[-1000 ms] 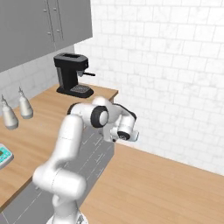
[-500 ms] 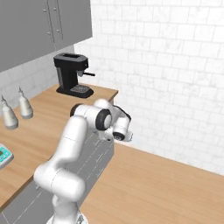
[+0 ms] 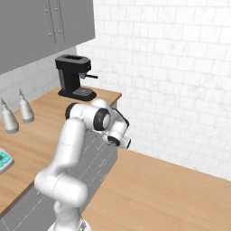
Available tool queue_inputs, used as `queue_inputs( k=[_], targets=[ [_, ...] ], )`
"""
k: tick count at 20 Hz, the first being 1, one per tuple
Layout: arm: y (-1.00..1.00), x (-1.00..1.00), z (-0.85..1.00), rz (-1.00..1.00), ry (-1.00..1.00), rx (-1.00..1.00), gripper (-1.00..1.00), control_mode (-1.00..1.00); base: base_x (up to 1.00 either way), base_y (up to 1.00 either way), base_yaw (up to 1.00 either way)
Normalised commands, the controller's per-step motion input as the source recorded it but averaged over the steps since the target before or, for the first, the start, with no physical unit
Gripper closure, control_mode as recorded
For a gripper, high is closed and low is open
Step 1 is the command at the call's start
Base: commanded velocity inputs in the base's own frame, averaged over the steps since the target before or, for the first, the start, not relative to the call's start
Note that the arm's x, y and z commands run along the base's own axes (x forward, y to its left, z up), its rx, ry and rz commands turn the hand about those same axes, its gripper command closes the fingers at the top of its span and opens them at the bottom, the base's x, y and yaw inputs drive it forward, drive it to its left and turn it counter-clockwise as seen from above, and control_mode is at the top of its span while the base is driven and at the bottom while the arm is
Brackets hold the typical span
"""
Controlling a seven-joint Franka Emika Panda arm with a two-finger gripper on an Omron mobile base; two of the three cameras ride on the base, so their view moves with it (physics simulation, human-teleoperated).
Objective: Take a straw from the drawer in front and place it inside the glass cup on the dining counter.
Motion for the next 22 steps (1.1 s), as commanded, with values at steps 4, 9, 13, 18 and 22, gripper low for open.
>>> queue_inputs(
  k=[4,9,13,18,22],
  targets=[
    [0.0,0.32,0.0,-0.21,0.01,0.0,-1.0,-1.0,0.0,0.0,0.0],
    [0.0,0.51,0.0,-0.16,0.14,0.03,-1.0,-1.0,0.0,0.0,0.0],
    [0.0,0.34,-0.09,-0.1,0.15,0.03,-1.0,-1.0,0.0,0.0,0.0],
    [-0.06,0.19,-0.27,-0.07,0.1,0.02,-1.0,-1.0,0.0,0.0,0.0],
    [-0.04,0.1,-0.32,-0.05,0.06,0.02,-1.0,-1.0,0.0,0.0,0.0]
  ],
)
